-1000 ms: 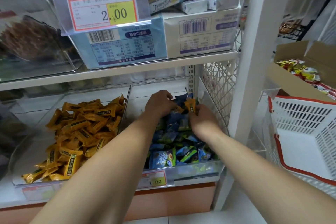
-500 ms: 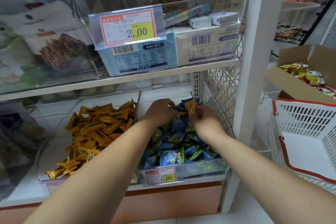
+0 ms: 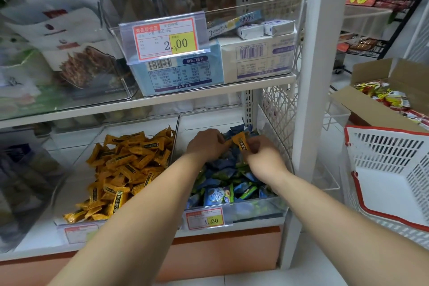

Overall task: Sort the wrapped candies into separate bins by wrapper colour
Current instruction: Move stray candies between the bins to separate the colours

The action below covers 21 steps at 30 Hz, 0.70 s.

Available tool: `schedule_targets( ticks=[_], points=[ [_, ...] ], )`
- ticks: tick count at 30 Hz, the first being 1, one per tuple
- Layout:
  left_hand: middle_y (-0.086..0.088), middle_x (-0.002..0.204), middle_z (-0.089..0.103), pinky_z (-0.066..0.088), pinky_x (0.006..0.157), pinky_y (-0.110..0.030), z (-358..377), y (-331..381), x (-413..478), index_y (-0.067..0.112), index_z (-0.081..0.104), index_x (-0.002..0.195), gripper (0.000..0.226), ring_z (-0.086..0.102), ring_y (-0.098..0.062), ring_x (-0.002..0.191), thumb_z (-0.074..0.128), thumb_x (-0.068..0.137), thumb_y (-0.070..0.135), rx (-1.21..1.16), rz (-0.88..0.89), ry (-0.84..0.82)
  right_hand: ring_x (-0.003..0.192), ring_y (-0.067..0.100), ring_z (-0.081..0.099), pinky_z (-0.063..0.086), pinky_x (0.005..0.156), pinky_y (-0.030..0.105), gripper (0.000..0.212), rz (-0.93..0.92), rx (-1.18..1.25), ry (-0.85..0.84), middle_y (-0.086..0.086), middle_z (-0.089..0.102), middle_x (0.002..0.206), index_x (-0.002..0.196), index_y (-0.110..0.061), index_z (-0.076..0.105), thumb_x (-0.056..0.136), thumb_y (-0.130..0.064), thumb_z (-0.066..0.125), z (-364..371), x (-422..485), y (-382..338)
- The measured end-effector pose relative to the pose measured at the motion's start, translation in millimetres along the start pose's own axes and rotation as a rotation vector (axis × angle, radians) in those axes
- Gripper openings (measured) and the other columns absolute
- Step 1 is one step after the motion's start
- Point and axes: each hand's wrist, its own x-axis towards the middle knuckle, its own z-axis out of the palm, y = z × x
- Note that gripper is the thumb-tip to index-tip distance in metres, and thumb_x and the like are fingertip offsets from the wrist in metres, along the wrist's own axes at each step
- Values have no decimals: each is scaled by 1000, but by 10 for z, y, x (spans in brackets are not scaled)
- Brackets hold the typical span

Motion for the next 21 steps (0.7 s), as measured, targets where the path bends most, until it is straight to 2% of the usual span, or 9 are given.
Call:
schedule_targets(
  ticks=[2, 4, 6, 7, 9, 12, 14, 18, 21],
  points=[
    [5, 98, 64, 47, 78, -29, -134, 39, -61, 25, 61, 96, 24, 61, -16, 94, 67, 89, 47, -151, 15, 105, 82, 9, 59, 38, 61, 17, 20, -29, 70, 31, -15, 61, 89, 92, -32, 53, 90, -18, 67, 3, -26, -68],
    [7, 97, 65, 51, 75, -29, -262, 109, -208, 22, 62, 109, 33, 65, -15, 90, 69, 88, 48, -393, -1, 152, 81, 1, 59, 38, 61, 15, 23, -52, 153, 68, -16, 63, 88, 89, -35, 53, 88, -20, 70, -8, -42, -145],
    [-1, 104, 69, 58, 82, -35, -329, 154, -408, 23, 61, 121, 33, 70, -20, 91, 70, 91, 34, -694, -13, 81, 84, -2, 61, 42, 64, 13, 24, -68, 264, 99, -16, 65, 90, 90, -34, 56, 86, -20, 75, -28, -72, -234],
    [-5, 105, 71, 60, 82, -36, -346, 164, -527, 25, 63, 120, 28, 71, -23, 92, 69, 93, 26, -803, -2, 38, 84, -2, 62, 45, 65, 12, 26, -72, 318, 100, -15, 66, 91, 91, -33, 57, 84, -19, 77, -33, -90, -276],
    [-4, 100, 75, 60, 70, -30, -353, 164, -758, 28, 68, 110, 18, 73, -19, 88, 64, 96, 17, -936, 57, 16, 84, 4, 67, 50, 69, 14, 25, -99, 383, 71, -9, 70, 90, 92, -28, 61, 82, -14, 79, -22, -140, -349],
    [8, 88, 77, 57, 59, -25, -365, 172, -1000, 31, 72, 94, 24, 73, -9, 80, 57, 98, 12, -1010, 60, 105, 78, 2, 68, 51, 66, 13, 20, -166, 405, -7, -8, 73, 80, 87, -22, 66, 82, -8, 79, 36, -254, -434],
    [9, 86, 77, 57, 58, -25, -365, 172, -1085, 27, 72, 93, 27, 72, -7, 80, 51, 101, 12, -1028, 25, 128, 77, 1, 67, 49, 65, 11, 19, -195, 374, -29, -8, 72, 78, 85, -23, 67, 81, -10, 79, 88, -315, -471],
    [0, 90, 76, 58, 65, -26, -387, 151, -1193, 15, 70, 107, 19, 73, -11, 82, 56, 101, 26, -1159, -15, 81, 85, 11, 67, 55, 74, 23, 18, -161, 326, -48, 0, 71, 88, 92, -22, 67, 81, -16, 79, 175, -391, -527],
    [1, 103, 75, 60, 74, -28, -384, 82, -1215, 18, 68, 115, 28, 72, -12, 95, 67, 93, 35, -1053, 27, 108, 87, 10, 69, 57, 75, 24, 18, -172, 321, -86, 0, 73, 90, 95, -19, 70, 80, -10, 76, 188, -426, -553]
  ],
)
